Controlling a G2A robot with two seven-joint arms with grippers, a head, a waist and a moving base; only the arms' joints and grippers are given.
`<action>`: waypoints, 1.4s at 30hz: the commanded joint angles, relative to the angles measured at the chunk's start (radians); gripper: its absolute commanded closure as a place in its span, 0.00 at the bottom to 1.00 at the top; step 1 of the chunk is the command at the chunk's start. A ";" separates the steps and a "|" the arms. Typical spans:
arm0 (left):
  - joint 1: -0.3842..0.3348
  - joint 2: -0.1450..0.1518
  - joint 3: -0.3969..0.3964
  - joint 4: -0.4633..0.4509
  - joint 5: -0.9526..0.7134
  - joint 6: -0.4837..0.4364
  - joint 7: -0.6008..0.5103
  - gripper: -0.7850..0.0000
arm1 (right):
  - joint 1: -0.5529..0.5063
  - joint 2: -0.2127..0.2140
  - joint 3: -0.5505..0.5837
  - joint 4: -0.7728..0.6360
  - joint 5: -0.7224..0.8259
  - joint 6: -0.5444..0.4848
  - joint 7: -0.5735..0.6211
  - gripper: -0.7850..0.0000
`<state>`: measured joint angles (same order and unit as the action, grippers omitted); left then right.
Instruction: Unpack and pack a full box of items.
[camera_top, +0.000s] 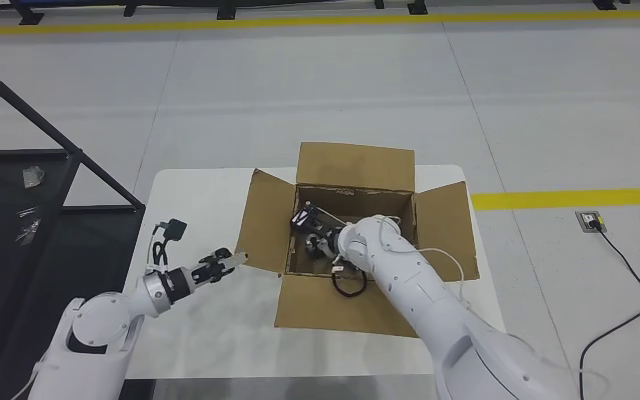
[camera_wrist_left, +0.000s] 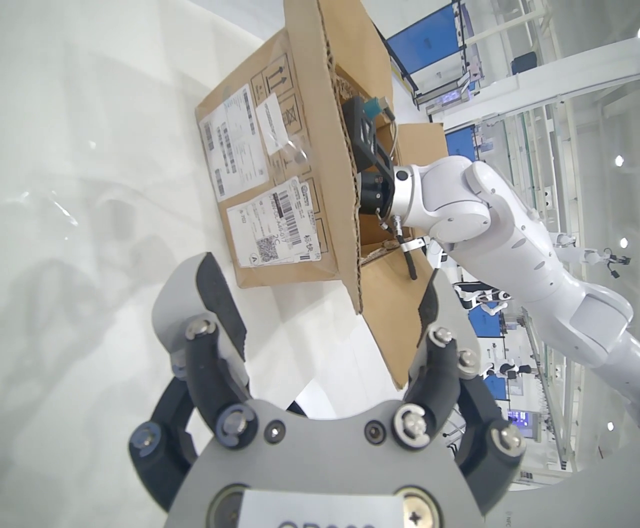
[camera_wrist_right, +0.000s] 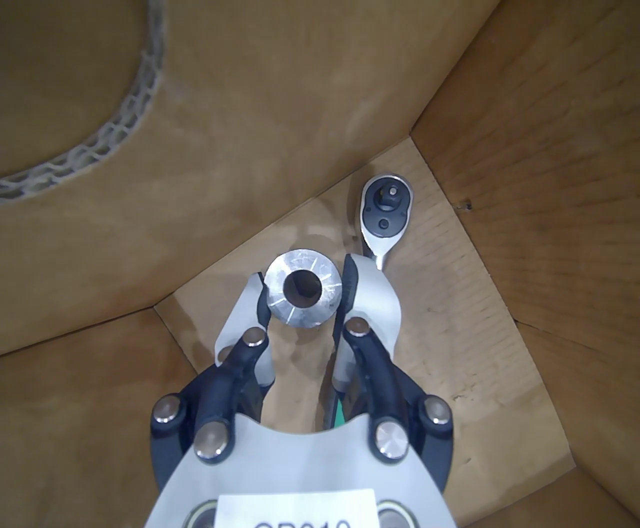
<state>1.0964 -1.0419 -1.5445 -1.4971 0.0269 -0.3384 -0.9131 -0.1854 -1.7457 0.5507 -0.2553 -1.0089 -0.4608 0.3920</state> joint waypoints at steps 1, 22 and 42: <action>0.003 0.000 0.002 -0.009 -0.015 0.010 0.020 0.03 | -0.004 0.001 -0.001 -0.006 -0.010 0.006 -0.006 1.00; 0.017 0.009 0.029 -0.055 0.007 0.024 0.073 0.35 | -0.149 0.121 0.085 -0.377 -0.161 0.210 -0.018 1.00; 0.003 0.019 0.037 -0.034 0.028 0.029 0.094 1.00 | -0.559 0.302 0.383 -1.189 -0.386 0.310 0.344 1.00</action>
<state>1.0993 -1.0242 -1.5043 -1.5343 0.0577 -0.3086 -0.8171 -0.7439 -1.4436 0.9333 -1.4439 -1.3950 -0.1512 0.7356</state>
